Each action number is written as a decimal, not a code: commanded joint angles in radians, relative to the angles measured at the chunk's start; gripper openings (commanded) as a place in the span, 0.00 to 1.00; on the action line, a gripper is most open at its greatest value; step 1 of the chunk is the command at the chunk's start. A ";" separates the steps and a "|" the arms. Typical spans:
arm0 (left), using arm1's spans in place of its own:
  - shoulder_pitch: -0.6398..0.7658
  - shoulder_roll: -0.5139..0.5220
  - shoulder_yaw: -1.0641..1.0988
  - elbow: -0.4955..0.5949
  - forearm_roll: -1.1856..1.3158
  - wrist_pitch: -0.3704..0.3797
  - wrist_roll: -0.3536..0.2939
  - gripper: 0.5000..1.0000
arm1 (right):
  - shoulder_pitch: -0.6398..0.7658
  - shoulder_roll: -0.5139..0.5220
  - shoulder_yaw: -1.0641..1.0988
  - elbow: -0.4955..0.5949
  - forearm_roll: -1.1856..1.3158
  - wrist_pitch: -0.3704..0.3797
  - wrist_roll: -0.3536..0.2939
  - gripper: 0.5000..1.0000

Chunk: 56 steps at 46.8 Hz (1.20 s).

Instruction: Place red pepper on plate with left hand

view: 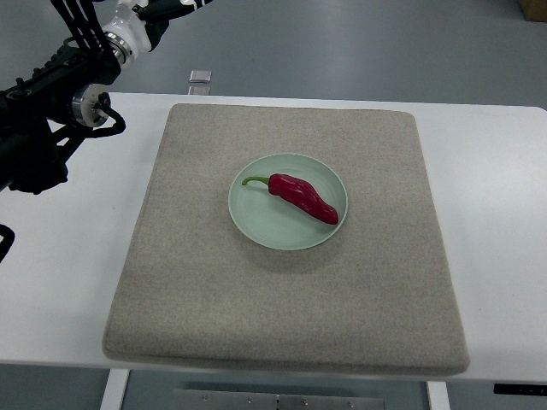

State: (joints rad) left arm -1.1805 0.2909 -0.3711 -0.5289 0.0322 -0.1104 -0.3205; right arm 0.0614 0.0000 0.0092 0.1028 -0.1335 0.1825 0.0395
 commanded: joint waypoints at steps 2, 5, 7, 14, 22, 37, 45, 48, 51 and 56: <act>0.010 -0.018 -0.002 0.033 -0.126 -0.038 0.000 0.92 | 0.000 0.000 0.000 0.000 0.000 0.000 0.000 0.86; 0.016 -0.024 -0.002 0.058 -0.190 -0.081 0.000 0.92 | 0.000 0.000 0.000 0.000 0.000 0.000 0.000 0.86; 0.018 -0.024 0.000 0.070 -0.221 -0.118 0.000 0.92 | 0.000 0.000 0.000 0.000 0.000 0.000 -0.001 0.86; 0.044 -0.039 -0.003 0.131 -0.265 -0.267 0.000 0.92 | 0.000 0.000 0.000 0.000 0.000 0.000 0.000 0.86; 0.081 -0.078 -0.064 0.181 -0.272 -0.288 -0.002 0.92 | 0.000 0.000 0.000 0.000 0.000 0.000 -0.001 0.86; 0.108 -0.096 -0.109 0.182 -0.270 -0.285 -0.002 0.92 | 0.000 0.000 0.000 0.000 0.000 0.000 0.000 0.86; 0.108 -0.116 -0.112 0.173 -0.272 -0.177 0.000 0.91 | 0.000 0.000 0.000 0.000 0.000 0.000 0.000 0.86; 0.114 -0.122 -0.118 0.170 -0.272 -0.172 0.000 0.91 | 0.000 0.000 0.000 0.000 0.000 0.000 -0.001 0.86; 0.119 -0.130 -0.135 0.171 -0.275 -0.170 0.000 0.91 | 0.000 0.000 0.000 0.000 0.000 0.000 0.000 0.86; 0.121 -0.141 -0.169 0.171 -0.276 -0.161 0.000 0.91 | 0.000 0.000 0.000 0.000 0.000 0.000 -0.001 0.86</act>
State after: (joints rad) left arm -1.0606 0.1582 -0.5221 -0.3573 -0.2438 -0.2761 -0.3206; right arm 0.0614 0.0000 0.0092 0.1028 -0.1335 0.1826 0.0395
